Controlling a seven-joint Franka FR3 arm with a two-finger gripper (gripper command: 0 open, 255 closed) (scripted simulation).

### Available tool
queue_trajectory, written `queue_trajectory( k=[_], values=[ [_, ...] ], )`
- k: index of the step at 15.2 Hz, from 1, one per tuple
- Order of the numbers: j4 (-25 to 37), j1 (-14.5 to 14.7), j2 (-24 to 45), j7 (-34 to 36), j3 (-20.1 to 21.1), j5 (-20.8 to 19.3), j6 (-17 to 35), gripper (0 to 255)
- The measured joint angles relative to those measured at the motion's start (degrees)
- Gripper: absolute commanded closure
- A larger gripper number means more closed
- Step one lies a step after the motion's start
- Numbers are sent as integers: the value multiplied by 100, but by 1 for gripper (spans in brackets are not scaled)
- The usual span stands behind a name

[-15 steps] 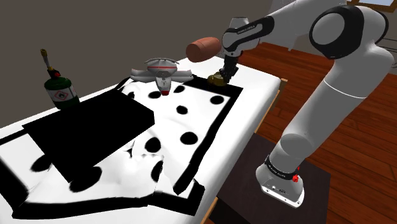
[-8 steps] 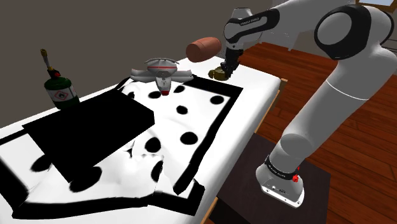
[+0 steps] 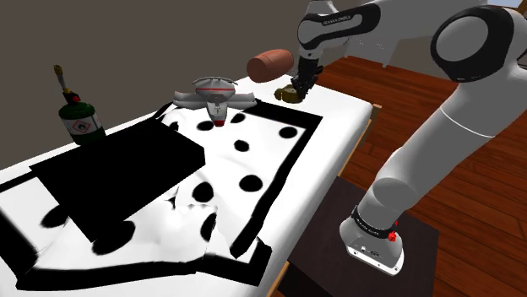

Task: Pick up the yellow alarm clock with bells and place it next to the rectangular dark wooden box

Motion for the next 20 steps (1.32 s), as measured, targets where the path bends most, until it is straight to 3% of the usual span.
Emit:
queue_trajectory(
  k=[13,20],
  values=[
    [-1229,647,-1219,1829,1200,94,-63,255],
    [-1403,1060,-1383,2797,1903,385,-79,255]
  ],
)
